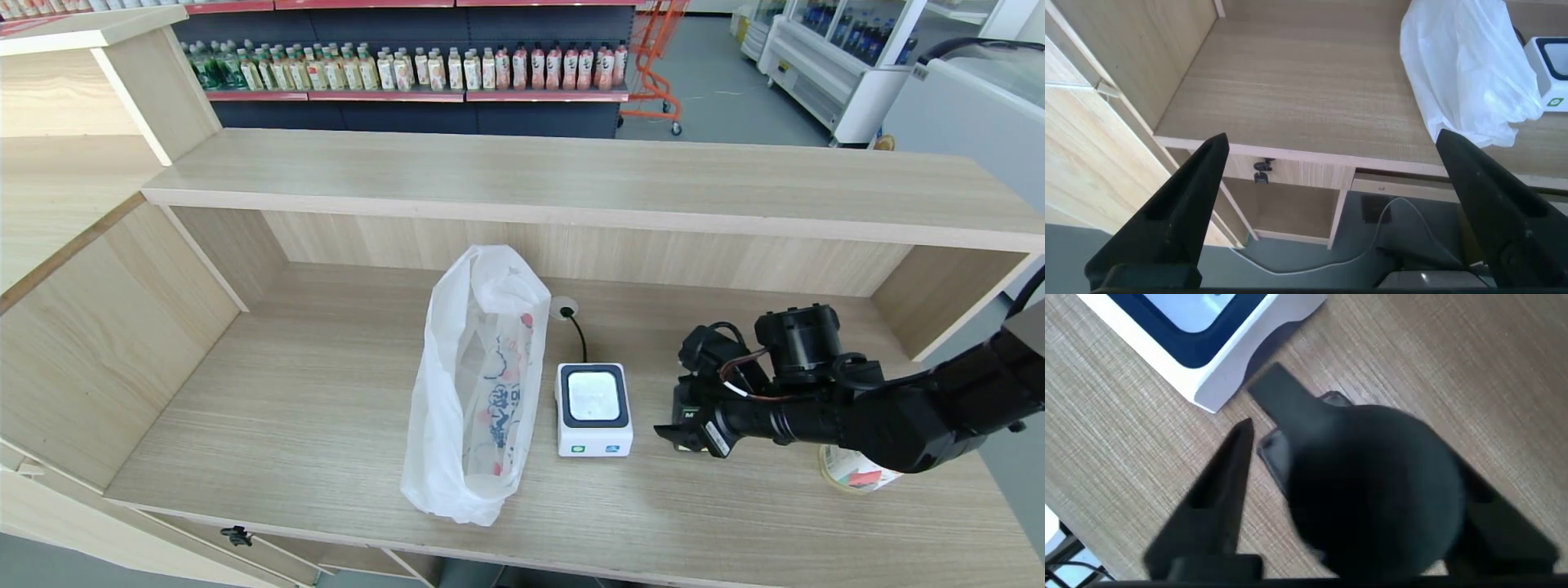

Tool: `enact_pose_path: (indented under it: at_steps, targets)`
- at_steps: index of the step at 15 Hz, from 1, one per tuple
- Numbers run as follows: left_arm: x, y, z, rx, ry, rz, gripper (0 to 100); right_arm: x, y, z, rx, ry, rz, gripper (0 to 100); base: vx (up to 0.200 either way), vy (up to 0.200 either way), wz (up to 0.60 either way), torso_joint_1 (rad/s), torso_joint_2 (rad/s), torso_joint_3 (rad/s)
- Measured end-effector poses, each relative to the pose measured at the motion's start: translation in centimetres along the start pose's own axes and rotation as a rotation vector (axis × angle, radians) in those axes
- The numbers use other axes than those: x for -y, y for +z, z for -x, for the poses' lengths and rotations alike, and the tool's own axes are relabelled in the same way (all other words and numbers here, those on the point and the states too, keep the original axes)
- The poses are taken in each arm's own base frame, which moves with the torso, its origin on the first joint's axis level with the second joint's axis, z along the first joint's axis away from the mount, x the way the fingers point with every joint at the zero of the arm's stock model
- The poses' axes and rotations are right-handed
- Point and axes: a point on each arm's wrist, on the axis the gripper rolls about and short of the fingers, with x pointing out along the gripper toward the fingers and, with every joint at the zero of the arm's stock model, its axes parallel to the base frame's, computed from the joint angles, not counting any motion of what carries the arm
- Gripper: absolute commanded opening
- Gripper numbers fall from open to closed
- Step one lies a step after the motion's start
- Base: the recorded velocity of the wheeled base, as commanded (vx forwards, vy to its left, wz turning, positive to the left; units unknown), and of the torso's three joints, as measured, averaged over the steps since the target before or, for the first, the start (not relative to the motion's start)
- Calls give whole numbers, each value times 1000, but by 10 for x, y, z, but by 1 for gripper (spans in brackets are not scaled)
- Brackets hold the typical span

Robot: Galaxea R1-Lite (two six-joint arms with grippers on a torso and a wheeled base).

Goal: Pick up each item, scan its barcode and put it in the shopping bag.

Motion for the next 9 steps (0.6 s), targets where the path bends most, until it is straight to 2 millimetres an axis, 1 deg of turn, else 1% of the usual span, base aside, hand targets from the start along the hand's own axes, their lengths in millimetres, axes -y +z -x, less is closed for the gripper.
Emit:
enact_pose_path:
  at_steps: [2, 5, 7, 9]
  targets:
    - [0, 0, 0, 0, 0, 0, 100, -2, 0, 0, 0, 9, -8, 0, 0, 0, 0, 0, 0, 0]
    - [0, 0, 0, 0, 0, 0, 100, -6, -3, 7, -8, 13, -53, 0, 0, 0, 0, 0, 0, 0]
    - [0, 0, 0, 0, 0, 0, 100, -7, -4, 18, 25, -10, -88, 0, 0, 0, 0, 0, 0, 0]
    - [0, 0, 0, 0, 0, 0, 100, -9, -4, 38, 77, -39, -144, 0, 0, 0, 0, 0, 0, 0]
